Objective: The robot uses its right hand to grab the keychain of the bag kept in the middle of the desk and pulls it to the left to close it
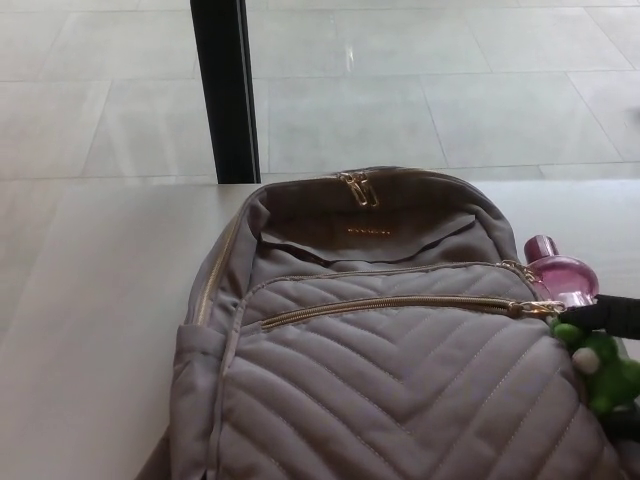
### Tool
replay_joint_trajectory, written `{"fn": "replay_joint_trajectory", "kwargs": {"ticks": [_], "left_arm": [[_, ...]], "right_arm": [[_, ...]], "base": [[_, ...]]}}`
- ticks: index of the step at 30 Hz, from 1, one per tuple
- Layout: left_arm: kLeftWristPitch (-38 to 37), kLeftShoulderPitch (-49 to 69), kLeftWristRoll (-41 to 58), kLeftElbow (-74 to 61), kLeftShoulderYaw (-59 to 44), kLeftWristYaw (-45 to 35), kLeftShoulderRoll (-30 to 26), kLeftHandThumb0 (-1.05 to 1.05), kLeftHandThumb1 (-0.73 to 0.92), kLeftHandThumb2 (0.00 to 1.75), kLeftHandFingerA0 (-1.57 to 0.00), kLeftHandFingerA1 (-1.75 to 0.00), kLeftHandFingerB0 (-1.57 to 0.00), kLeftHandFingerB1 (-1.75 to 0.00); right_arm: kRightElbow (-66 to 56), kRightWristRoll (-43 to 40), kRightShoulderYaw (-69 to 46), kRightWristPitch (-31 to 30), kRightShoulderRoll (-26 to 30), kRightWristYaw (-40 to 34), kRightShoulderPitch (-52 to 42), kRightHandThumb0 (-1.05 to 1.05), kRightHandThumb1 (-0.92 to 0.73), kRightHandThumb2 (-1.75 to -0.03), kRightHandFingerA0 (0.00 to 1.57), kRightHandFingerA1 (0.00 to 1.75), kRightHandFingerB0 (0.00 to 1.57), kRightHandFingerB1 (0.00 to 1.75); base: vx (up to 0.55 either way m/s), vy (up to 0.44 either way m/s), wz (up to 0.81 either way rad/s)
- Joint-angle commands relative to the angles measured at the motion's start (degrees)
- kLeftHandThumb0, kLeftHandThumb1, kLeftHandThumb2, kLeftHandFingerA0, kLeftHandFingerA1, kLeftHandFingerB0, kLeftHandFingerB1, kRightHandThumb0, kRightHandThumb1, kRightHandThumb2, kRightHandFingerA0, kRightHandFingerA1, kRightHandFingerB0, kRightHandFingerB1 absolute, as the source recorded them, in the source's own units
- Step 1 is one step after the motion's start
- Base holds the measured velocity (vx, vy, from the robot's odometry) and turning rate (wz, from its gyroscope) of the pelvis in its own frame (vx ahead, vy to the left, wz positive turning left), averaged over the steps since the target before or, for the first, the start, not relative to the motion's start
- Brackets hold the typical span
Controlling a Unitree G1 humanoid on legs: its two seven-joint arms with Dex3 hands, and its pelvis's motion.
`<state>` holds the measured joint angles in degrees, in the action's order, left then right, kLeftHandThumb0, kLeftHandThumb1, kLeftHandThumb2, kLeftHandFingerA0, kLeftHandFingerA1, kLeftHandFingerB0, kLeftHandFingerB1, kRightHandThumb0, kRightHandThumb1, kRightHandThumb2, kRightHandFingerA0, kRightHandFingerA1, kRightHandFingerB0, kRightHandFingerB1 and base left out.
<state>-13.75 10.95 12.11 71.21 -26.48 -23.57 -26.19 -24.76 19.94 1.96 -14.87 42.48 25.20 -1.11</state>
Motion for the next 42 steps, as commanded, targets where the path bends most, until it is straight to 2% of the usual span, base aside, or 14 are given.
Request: {"fn": "replay_joint_trajectory", "kwargs": {"ticks": [1,6,11,12,13,26,27,28,31,34,38,40,41,42], "left_arm": [[0.1,0.2,0.9,0.5,-0.4,0.5,-0.1,-0.82,0.92,0.74,-0.63,-0.57,-0.57,-0.46],[-1.0,0.7,0.5,0.2,0.0,0.7,0.1,-0.82,0.92,0.74,-0.64,-0.57,-0.58,-0.46],[-0.6,0.7,0.6,0.2,0.1,0.8,0.0,-0.82,0.92,0.75,-0.64,-0.56,-0.57,-0.46],[-0.8,0.6,0.5,0.4,0.1,1.2,0.1,-0.77,0.75,1.14,-0.61,-0.65,-0.55,-0.58],[-0.8,0.6,0.5,0.5,0.1,1.2,0.2,-0.82,0.92,0.74,-0.66,-0.56,-0.59,-0.46],[-1.2,1.0,0.1,0.3,0.7,1.7,0.5,-0.82,0.92,0.74,-0.67,-0.59,-0.59,-0.47],[-1.3,1.2,0.1,0.2,0.8,1.6,0.5,-0.77,0.75,1.15,-0.63,-0.66,-0.55,-0.59],[-1.5,1.3,0.2,0.4,0.7,1.6,0.6,-0.83,0.92,0.74,-0.68,-0.59,-0.63,-0.47],[-1.6,1.2,0.3,0.6,0.7,1.7,0.7,-0.83,0.92,0.74,-0.68,-0.59,-0.61,-0.47],[-1.5,1.2,0.4,0.6,0.7,1.5,0.7,-0.83,0.92,0.76,-0.68,-0.59,-0.59,-0.47],[-1.2,1.0,0.6,0.7,0.5,1.4,0.8,-0.83,0.92,0.75,-0.7,-0.6,-0.61,-0.47],[-1.7,1.4,0.3,0.3,0.8,1.5,0.9,-0.84,0.92,0.79,-0.67,-0.6,-0.57,-0.46],[-2.3,1.6,0.1,0.2,1.0,1.3,0.9,-0.84,0.92,0.8,-0.65,-0.6,-0.55,-0.47],[-2.1,1.4,0.2,0.4,0.9,1.6,1.1,-0.84,0.92,0.77,-0.67,-0.6,-0.57,-0.48]], "right_arm": [[0.3,0.9,0.5,0.8,-1.1,-0.1,-0.1,-0.26,-0.62,-0.64,0.84,1.56,0.54,0.42],[0.9,2.3,0.6,1.7,-0.6,-0.1,-0.3,-0.2,-0.76,-0.73,0.84,1.74,0.86,0.57],[1.6,3.7,1.0,1.7,0.2,0.3,-0.4,-0.22,-0.75,-0.72,0.85,1.72,0.87,0.61],[2.2,4.0,1.0,1.8,0.4,0.3,-0.5,-0.24,-0.73,-0.71,0.86,1.71,0.86,0.61],[2.8,4.1,0.9,2.3,0.5,0.2,-0.4,-0.23,-0.73,-0.72,0.87,1.7,0.86,0.61],[6.1,5.5,1.0,2.8,0.9,0.1,-0.1,-0.26,-0.78,-0.69,0.86,1.68,0.83,0.59],[6.2,5.4,0.9,2.6,0.6,0.0,-0.2,-0.28,-0.78,-0.68,0.85,1.68,0.82,0.59],[6.1,5.4,0.7,1.9,0.3,-0.2,-0.4,-0.29,-0.8,-0.68,0.83,1.69,0.8,0.57],[6.2,5.3,0.5,1.5,0.0,-0.5,-0.5,-0.28,-0.82,-0.65,0.79,1.71,0.8,0.53],[5.8,5.3,0.6,-0.4,0.3,0.7,-0.7,-0.31,-0.79,-0.63,0.75,1.44,0.54,0.4],[5.3,5.5,0.8,-1.0,0.5,1.2,-0.8,-0.33,-0.72,-0.68,0.77,1.5,0.46,0.39],[5.3,6.1,1.3,-0.9,1.4,2.1,-0.8,-0.37,-0.69,-0.62,0.8,1.31,0.31,0.33],[5.0,6.3,1.5,-1.4,1.8,2.6,-0.7,-0.45,-0.58,-0.83,0.92,1.17,0.23,0.44],[4.9,6.4,1.6,-1.4,2.2,3.0,-0.7,-0.47,-0.57,-0.83,0.95,1.17,0.19,0.43]], "base": [[0.0,0.0,0.0],[0.0,0.0,0.0],[0.0,0.0,0.0],[0.0,0.0,0.0],[0.0,0.0,0.0],[0.0,0.0,0.0],[0.0,0.0,0.0],[0.0,0.0,0.0],[0.0,0.0,0.0],[0.0,0.0,0.0],[0.0,0.0,0.0],[0.0,0.0,0.0],[0.0,0.0,0.0],[0.0,0.0,0.0]]}}
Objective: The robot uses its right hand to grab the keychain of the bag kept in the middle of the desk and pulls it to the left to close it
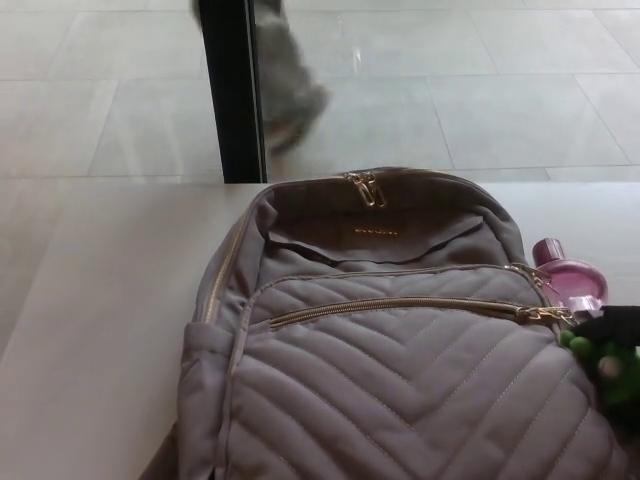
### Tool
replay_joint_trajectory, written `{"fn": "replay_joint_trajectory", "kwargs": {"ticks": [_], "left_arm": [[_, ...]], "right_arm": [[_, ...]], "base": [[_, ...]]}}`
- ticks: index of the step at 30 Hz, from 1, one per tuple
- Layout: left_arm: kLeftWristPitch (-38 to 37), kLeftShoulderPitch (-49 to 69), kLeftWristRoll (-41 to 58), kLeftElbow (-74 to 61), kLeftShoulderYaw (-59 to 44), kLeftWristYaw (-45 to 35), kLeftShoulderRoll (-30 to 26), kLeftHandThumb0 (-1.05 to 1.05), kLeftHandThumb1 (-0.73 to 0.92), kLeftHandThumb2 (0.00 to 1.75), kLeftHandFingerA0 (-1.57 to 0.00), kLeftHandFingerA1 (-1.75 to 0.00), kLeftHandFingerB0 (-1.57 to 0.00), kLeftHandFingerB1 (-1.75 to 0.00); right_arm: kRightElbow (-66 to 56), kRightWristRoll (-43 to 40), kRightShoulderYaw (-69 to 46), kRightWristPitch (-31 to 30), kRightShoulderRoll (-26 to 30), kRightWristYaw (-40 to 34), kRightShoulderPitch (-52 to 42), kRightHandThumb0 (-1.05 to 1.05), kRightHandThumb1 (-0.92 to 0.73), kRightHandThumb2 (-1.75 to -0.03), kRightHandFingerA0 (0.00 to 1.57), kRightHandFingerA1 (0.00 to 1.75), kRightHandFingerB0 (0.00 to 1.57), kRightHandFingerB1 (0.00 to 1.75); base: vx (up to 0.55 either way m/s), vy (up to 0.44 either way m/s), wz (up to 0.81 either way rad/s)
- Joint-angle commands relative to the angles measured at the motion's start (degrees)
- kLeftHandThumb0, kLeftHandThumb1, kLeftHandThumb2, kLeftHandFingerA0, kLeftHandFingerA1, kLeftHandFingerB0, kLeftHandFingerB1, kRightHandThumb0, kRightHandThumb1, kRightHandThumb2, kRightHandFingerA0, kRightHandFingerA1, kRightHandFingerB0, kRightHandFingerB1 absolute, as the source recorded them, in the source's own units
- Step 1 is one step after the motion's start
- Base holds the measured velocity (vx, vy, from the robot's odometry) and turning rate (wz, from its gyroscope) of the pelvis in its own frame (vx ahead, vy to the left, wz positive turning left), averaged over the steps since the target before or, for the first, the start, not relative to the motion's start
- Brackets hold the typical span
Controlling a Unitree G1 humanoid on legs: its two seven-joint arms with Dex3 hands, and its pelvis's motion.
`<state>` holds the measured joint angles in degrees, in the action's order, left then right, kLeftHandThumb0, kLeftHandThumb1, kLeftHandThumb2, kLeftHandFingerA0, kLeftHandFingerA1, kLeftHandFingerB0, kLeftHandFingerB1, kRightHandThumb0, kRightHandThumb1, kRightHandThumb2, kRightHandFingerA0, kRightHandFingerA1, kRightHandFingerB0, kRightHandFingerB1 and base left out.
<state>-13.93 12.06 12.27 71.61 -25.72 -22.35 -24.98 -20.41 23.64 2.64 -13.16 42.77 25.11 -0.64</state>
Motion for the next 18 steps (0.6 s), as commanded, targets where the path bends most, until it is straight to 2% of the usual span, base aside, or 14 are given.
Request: {"fn": "replay_joint_trajectory", "kwargs": {"ticks": [1,6,9,10,11,15,18], "left_arm": [[-1.8,0.3,0.0,0.0,0.2,0.6,-0.2,-0.82,0.92,0.76,-0.64,-0.58,-0.59,-0.48],[-2.5,0.7,0.1,-0.1,0.3,0.4,-0.1,-0.87,0.92,0.78,-0.62,-0.57,-0.58,-0.48],[-2.5,0.7,0.2,0.1,0.1,0.5,0.1,-0.85,0.92,0.76,-0.69,-0.59,-0.61,-0.47],[-2.5,0.6,0.2,0.3,0.1,0.6,0.1,-0.8,0.75,1.15,-0.66,-0.67,-0.57,-0.59],[-2.6,0.8,0.1,0.2,0.2,0.6,0.1,-0.85,0.92,0.76,-0.69,-0.6,-0.6,-0.48],[-2.6,0.8,0.3,0.1,0.0,0.6,0.1,-0.85,0.92,0.77,-0.66,-0.59,-0.59,-0.48],[-2.1,0.6,0.5,0.2,-0.1,1.0,0.2,-0.83,0.92,0.75,-0.71,-0.6,-0.63,-0.47]], "right_arm": [[0.5,2.6,1.0,-3.2,2.1,3.5,-1.2,-0.41,-0.69,-0.6,0.97,1.14,0.19,0.3],[0.7,2.5,1.7,-4.3,2.2,4.9,-0.8,-0.41,-0.67,-0.6,1.05,1.05,0.15,0.3],[0.4,2.5,1.8,-5.1,2.1,5.1,-1.0,-0.4,-0.67,-0.6,1.05,1.06,0.15,0.3],[0.5,2.8,1.9,-5.0,2.1,5.0,-1.0,-0.41,-0.67,-0.6,1.05,1.08,0.14,0.3],[0.5,2.8,1.9,-5.0,2.1,5.0,-1.1,-0.41,-0.67,-0.6,1.05,1.09,0.14,0.31],[1.0,2.9,1.9,-4.9,1.7,4.5,-1.0,-0.38,-0.69,-0.6,1.03,1.1,0.18,0.32],[1.3,1.5,0.9,-3.8,1.1,3.8,-1.5,-0.28,-0.81,-0.65,0.94,1.35,0.62,0.48]], "base": [[0.0,0.0,0.0],[0.0,0.0,0.0],[0.0,0.0,0.0],[0.0,0.0,0.0],[0.0,0.0,0.0],[0.0,0.0,0.0],[0.0,0.0,0.0]]}}
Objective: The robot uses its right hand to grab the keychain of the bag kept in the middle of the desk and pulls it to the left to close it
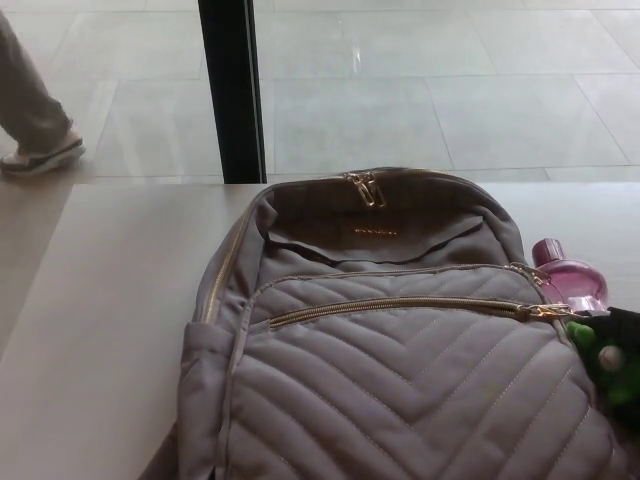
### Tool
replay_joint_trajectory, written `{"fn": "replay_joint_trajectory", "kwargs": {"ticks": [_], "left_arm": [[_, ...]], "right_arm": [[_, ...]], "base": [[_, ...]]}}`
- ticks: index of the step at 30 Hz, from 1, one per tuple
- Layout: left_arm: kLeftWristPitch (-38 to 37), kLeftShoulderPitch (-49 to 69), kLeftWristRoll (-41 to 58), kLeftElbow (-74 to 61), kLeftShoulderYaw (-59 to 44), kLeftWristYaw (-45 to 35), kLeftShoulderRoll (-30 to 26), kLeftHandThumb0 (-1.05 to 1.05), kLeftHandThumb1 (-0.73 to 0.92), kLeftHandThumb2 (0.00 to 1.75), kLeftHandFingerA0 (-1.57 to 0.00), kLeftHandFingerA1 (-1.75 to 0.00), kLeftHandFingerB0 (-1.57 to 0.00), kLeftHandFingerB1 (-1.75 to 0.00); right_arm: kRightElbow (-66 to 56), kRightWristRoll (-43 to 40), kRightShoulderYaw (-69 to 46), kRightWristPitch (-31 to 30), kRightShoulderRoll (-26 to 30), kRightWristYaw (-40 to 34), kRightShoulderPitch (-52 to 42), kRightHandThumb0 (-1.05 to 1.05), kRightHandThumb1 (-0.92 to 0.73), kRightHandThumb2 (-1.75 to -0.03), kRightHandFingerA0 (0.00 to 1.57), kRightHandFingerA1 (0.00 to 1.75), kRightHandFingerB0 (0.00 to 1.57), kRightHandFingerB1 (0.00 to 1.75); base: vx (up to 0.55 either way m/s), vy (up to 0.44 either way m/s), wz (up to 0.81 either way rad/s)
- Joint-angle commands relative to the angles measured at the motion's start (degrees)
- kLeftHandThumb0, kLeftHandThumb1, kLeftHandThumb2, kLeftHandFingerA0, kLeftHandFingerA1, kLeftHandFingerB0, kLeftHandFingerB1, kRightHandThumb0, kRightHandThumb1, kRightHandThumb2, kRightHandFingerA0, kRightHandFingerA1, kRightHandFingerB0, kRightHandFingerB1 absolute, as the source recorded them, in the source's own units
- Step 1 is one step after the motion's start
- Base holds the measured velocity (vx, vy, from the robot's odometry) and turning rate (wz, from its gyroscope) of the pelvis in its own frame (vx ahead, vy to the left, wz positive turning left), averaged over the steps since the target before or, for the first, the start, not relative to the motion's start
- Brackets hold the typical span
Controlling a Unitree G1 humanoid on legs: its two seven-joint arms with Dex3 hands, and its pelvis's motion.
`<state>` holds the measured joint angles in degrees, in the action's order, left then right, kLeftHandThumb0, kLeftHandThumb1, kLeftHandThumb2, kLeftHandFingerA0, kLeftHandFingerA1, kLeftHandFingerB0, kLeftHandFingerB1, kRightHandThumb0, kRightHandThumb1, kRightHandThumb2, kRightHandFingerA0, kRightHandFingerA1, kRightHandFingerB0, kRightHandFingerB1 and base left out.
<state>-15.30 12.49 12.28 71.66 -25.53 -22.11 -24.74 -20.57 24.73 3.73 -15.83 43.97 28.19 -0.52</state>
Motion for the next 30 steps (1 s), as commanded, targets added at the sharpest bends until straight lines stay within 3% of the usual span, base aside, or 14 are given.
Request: {"fn": "replay_joint_trajectory", "kwargs": {"ticks": [1,2,3,4,7,12,13,18,22,26,27,30], "left_arm": [[-0.7,0.2,0.5,0.1,-0.3,0.7,0.0,-0.83,0.92,0.75,-0.71,-0.6,-0.63,-0.47],[-1.3,0.5,0.6,-0.1,-0.5,0.6,0.2,-0.84,0.92,0.77,-0.68,-0.6,-0.62,-0.49],[-1.2,0.5,0.7,-0.1,-0.5,0.7,0.2,-0.84,0.92,0.76,-0.68,-0.61,-0.62,-0.49],[-1.1,0.4,0.8,0.0,-0.6,0.7,0.3,-0.84,0.92,0.76,-0.68,-0.61,-0.62,-0.49],[-1.4,0.8,1.0,-0.2,-0.8,0.4,0.5,-0.85,0.92,0.78,-0.68,-0.61,-0.62,-0.48],[-1.8,1.0,1.3,-0.3,-1.4,0.8,0.7,-0.84,0.92,0.77,-0.69,-0.61,-0.65,-0.5],[-1.9,1.0,1.4,0.0,-1.6,0.6,0.8,-0.84,0.92,0.82,-0.66,-0.6,-0.61,-0.49],[-1.9,1.1,1.5,0.0,-2.0,0.8,1.0,-0.87,0.92,0.86,-0.65,-0.61,-0.59,-0.49],[-2.2,1.3,1.5,0.0,-2.4,0.3,1.1,-0.89,0.92,0.84,-0.68,-0.61,-0.63,-0.48],[-2.7,1.6,1.4,0.0,-2.5,-0.2,1.4,-0.9,0.92,0.83,-0.64,-0.62,-0.59,-0.5],[-2.5,1.5,1.3,-0.1,-2.5,0.1,1.4,-0.94,0.92,0.89,-0.62,-0.61,-0.56,-0.49],[-1.5,1.2,1.6,0.2,-2.8,0.7,1.2,-0.88,0.92,0.84,-0.67,-0.61,-0.59,-0.49]], "right_arm": [[1.5,0.4,-0.2,-1.1,-0.2,0.7,-1.6,-0.28,-0.81,-0.65,0.94,1.35,0.62,0.48],[2.0,0.3,-0.5,0.0,-0.8,-0.6,-1.9,-0.24,-0.85,-0.69,0.8,1.69,0.81,0.66],[2.2,0.2,-0.6,0.3,-1.1,-1.0,-1.9,-0.24,-0.84,-0.7,0.78,1.66,0.81,0.78],[2.5,0.1,-0.8,0.8,-1.5,-1.6,-2.0,-0.24,-0.84,-0.7,0.78,1.66,0.81,0.78],[2.8,0.8,-1.7,3.5,-3.5,-5.8,-2.8,-0.23,-0.82,-0.78,0.8,1.75,0.61,1.4],[3.2,1.0,-2.7,5.4,-6.7,-9.8,-2.9,-0.24,-0.79,-0.82,0.8,1.75,0.59,1.49],[3.3,0.4,-3.5,6.7,-8.0,-11.7,-2.8,-0.25,-0.7,-0.98,0.84,1.75,0.56,1.63],[4.9,-0.8,-5.3,11.5,-10.8,-15.9,-2.9,-0.22,-0.63,-1.02,0.86,1.75,0.69,1.51],[5.3,-0.5,-5.9,11.2,-12.3,-16.2,-2.4,-0.25,-0.67,-1.03,0.84,1.75,0.64,1.59],[5.5,-0.5,-6.4,12.4,-12.9,-16.5,-2.9,-0.24,-0.7,-0.94,0.82,1.75,0.62,1.55],[5.9,-0.3,-6.4,12.6,-12.9,-16.8,-2.8,-0.24,-0.68,-0.97,0.83,1.75,0.64,1.53],[7.1,-0.3,-6.4,13.8,-12.8,-17.2,-2.3,-0.24,-0.68,-0.95,0.82,1.75,0.64,1.52]], "base": [[0.0,0.0,0.0],[0.0,0.0,0.0],[0.0,0.0,0.0],[0.0,0.0,0.0],[0.0,0.0,0.0],[0.0,0.0,0.0],[0.0,0.0,0.0],[0.0,0.0,0.0],[0.0,0.0,0.0],[0.0,0.0,0.0],[0.0,0.0,0.0],[0.0,0.0,0.0]]}}
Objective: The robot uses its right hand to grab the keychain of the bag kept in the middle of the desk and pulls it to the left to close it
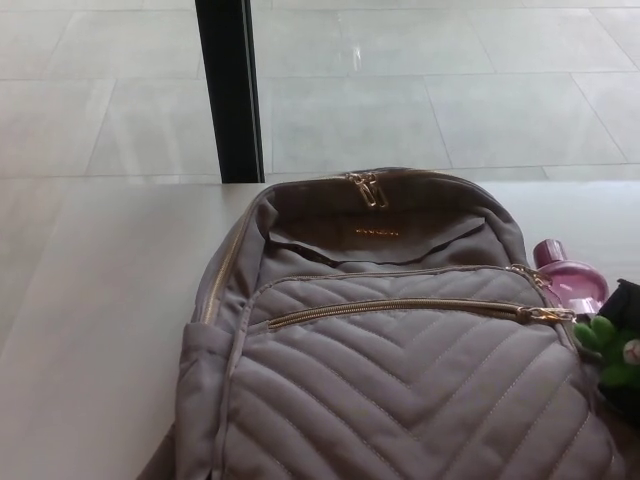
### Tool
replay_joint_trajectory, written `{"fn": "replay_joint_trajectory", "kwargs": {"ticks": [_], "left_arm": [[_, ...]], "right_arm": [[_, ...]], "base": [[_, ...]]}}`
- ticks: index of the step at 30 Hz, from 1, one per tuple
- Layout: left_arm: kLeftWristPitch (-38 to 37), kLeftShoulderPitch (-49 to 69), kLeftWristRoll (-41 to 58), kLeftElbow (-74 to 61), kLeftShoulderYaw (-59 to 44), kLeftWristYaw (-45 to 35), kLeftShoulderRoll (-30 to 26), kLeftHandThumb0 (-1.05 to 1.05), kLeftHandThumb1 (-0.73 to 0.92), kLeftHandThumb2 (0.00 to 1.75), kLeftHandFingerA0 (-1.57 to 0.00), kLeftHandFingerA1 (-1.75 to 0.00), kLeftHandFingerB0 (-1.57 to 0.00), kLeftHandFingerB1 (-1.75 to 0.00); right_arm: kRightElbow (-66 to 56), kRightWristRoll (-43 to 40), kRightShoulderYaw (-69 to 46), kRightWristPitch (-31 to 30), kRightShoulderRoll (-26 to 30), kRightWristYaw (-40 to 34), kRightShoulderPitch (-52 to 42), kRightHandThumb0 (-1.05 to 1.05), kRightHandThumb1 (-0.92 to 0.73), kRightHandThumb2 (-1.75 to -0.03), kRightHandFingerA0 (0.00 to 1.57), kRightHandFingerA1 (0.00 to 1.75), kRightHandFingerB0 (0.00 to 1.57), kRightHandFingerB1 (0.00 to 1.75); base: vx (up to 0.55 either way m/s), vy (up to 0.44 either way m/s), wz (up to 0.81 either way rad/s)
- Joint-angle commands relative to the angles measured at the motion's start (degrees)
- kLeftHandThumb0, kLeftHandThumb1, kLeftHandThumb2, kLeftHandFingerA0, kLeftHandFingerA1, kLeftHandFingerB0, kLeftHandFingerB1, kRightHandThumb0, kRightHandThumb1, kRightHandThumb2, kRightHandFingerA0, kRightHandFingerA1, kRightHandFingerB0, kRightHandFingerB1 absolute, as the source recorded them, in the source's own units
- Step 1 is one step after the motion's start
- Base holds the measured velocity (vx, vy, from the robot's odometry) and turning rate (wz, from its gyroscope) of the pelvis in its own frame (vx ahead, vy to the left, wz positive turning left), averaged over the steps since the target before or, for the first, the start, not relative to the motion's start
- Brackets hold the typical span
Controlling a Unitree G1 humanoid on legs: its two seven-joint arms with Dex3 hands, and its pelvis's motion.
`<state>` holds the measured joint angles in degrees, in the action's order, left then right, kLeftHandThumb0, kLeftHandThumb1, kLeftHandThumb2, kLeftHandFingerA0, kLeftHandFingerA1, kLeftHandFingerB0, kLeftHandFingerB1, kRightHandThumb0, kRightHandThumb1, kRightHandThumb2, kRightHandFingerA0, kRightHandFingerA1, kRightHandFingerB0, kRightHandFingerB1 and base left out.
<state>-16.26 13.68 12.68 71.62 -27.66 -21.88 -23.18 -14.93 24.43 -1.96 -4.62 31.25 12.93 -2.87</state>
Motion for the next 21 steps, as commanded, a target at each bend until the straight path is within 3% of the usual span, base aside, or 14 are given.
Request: {"fn": "replay_joint_trajectory", "kwargs": {"ticks": [1,5,7,8,10,11,17,18,19,20,21], "left_arm": [[-0.4,0.0,1.2,0.2,-0.7,0.6,-0.3,-0.89,0.92,0.82,-0.64,-0.6,-0.61,-0.5],[-1.1,0.4,1.1,-0.2,-0.9,-0.1,-0.5,-0.89,0.92,0.83,-0.63,-0.61,-0.57,-0.5],[-1.2,0.5,1.0,-0.2,-0.9,0.0,-0.5,-0.89,0.92,0.82,-0.64,-0.61,-0.58,-0.5],[-1.3,0.6,0.9,-0.2,-0.8,0.2,-0.5,-0.89,0.92,0.83,-0.64,-0.6,-0.59,-0.5],[-1.1,0.5,1.0,0.0,-0.9,0.1,-0.5,-0.9,0.92,0.83,-0.63,-0.6,-0.59,-0.5],[-1.3,0.6,0.9,0.1,-0.9,0.0,-0.5,-0.9,0.92,0.82,-0.63,-0.6,-0.59,-0.49],[-0.5,0.2,1.0,0.5,-1.1,0.3,-0.7,-0.94,0.92,0.87,-0.66,-0.61,-0.59,-0.5],[-0.5,0.2,1.0,0.6,-1.1,0.1,-0.9,-0.91,0.92,0.84,-0.67,-0.62,-0.6,-0.5],[-0.8,0.3,0.9,0.6,-1.1,-0.4,-1.0,-0.91,0.92,0.82,-0.63,-0.6,-0.59,-0.49],[-0.5,0.3,1.0,0.6,-1.1,-0.3,-1.1,-0.91,0.92,0.83,-0.66,-0.6,-0.61,-0.48],[-0.5,0.2,0.9,0.6,-1.1,-0.2,-1.1,-0.91,0.92,0.81,-0.65,-0.6,-0.61,-0.49]], "right_arm": [[1.9,-0.4,-1.0,2.8,0.0,-1.9,0.3,-0.24,-0.67,-0.95,0.82,1.75,0.64,1.52],[3.5,-0.8,-1.7,3.5,0.5,-1.7,2.4,-0.22,-0.7,-0.91,0.82,1.75,0.64,1.48],[4.1,-0.7,-1.9,4.4,0.8,-1.8,2.8,-0.21,-0.69,-0.91,0.82,1.75,0.58,1.54],[4.5,-1.0,-2.2,4.1,1.2,-1.2,3.6,-0.2,-0.74,-0.86,0.79,1.75,0.61,1.45],[4.7,-0.3,-2.1,4.1,2.0,-0.8,5.0,-0.18,-0.71,-0.85,0.79,1.75,0.59,1.45],[5.2,0.2,-1.8,5.2,2.6,-0.9,6.1,-0.18,-0.75,-0.76,0.8,1.74,0.67,1.34],[5.0,-0.8,-0.3,4.6,3.2,1.6,10.5,-0.2,-0.72,-0.8,0.81,1.75,0.67,1.39],[3.8,0.0,0.9,2.1,3.5,3.6,12.5,-0.2,-0.74,-0.8,0.81,1.75,0.65,1.41],[4.3,1.0,2.4,3.2,4.0,4.0,15.2,-0.18,-0.72,-0.81,0.82,1.73,0.68,1.36],[4.5,1.3,3.1,3.6,4.2,4.2,16.3,-0.15,-0.71,-0.79,0.99,1.74,0.67,1.29],[4.5,1.4,3.6,3.5,4.3,4.5,17.2,-0.2,-0.73,-0.79,0.82,1.73,0.68,1.36]], "base": [[0.0,0.0,0.0],[0.0,0.0,0.0],[0.0,0.0,0.0],[0.0,0.0,0.0],[0.0,0.0,0.0],[0.0,0.0,0.0],[0.0,0.0,0.0],[0.0,0.0,0.0],[0.0,0.0,0.0],[0.0,0.0,0.0],[0.0,0.0,0.0]]}}
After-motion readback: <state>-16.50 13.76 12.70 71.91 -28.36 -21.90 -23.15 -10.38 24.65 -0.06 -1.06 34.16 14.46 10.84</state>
